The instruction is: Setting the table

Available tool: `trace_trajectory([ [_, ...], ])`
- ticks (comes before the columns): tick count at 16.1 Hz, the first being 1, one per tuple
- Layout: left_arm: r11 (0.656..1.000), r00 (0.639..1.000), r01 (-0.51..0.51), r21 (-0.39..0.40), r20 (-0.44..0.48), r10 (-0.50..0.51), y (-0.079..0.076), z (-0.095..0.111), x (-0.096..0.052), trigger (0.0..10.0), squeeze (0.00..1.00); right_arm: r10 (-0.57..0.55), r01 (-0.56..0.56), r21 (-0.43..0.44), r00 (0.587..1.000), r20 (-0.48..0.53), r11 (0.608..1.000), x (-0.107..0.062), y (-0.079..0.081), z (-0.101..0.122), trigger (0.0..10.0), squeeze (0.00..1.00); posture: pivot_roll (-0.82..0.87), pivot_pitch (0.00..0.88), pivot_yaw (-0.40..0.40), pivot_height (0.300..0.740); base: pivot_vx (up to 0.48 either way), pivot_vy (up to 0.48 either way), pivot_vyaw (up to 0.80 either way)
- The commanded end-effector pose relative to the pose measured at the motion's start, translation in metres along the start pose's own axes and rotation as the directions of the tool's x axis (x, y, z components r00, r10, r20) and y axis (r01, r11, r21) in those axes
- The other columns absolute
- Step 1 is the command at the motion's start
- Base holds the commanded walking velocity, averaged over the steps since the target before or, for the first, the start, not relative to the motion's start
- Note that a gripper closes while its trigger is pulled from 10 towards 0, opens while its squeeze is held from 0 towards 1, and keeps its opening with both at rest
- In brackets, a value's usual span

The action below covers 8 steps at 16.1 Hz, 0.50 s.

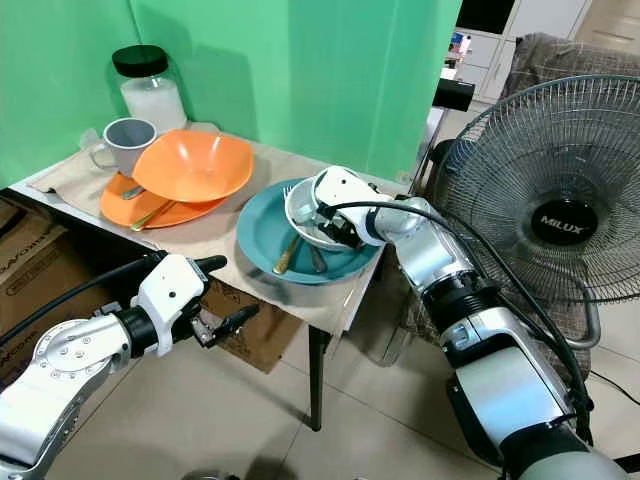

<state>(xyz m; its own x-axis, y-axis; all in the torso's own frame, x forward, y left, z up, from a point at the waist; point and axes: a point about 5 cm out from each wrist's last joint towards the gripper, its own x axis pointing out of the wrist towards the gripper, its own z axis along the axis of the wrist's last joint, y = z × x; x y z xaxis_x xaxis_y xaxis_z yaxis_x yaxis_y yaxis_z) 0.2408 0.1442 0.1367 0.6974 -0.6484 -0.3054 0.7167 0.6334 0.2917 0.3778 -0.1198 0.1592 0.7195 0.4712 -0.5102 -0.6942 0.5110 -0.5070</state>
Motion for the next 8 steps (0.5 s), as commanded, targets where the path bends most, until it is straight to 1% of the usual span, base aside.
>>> trace_trajectory([
  [1,1.000,1.000,0.000,0.013,0.013,-0.001,0.0000,0.0037,-0.0013,10.0,0.00,0.007,-0.007,-0.009,1.000,-0.003,1.000,0.0002,-0.0025,0.0041,0.0,0.00,0.15,0.000,-0.018,0.740,0.000,0.000,0.00],
  [4,1.000,1.000,0.000,0.012,0.016,-0.001,0.0000,0.0045,-0.0014,10.0,0.00,0.011,-0.011,0.012,1.000,0.004,1.000,0.0019,-0.0010,0.0050,0.0,0.00,0.15,0.000,-0.023,0.740,0.000,0.000,0.00],
  [8,1.000,1.000,0.000,0.010,0.010,0.000,0.0002,0.0034,-0.0020,10.0,0.00,0.019,-0.018,0.011,1.000,-0.008,1.000,0.0043,0.0004,0.0020,0.0,0.00,0.15,0.000,-0.028,0.740,0.000,0.000,0.00],
])
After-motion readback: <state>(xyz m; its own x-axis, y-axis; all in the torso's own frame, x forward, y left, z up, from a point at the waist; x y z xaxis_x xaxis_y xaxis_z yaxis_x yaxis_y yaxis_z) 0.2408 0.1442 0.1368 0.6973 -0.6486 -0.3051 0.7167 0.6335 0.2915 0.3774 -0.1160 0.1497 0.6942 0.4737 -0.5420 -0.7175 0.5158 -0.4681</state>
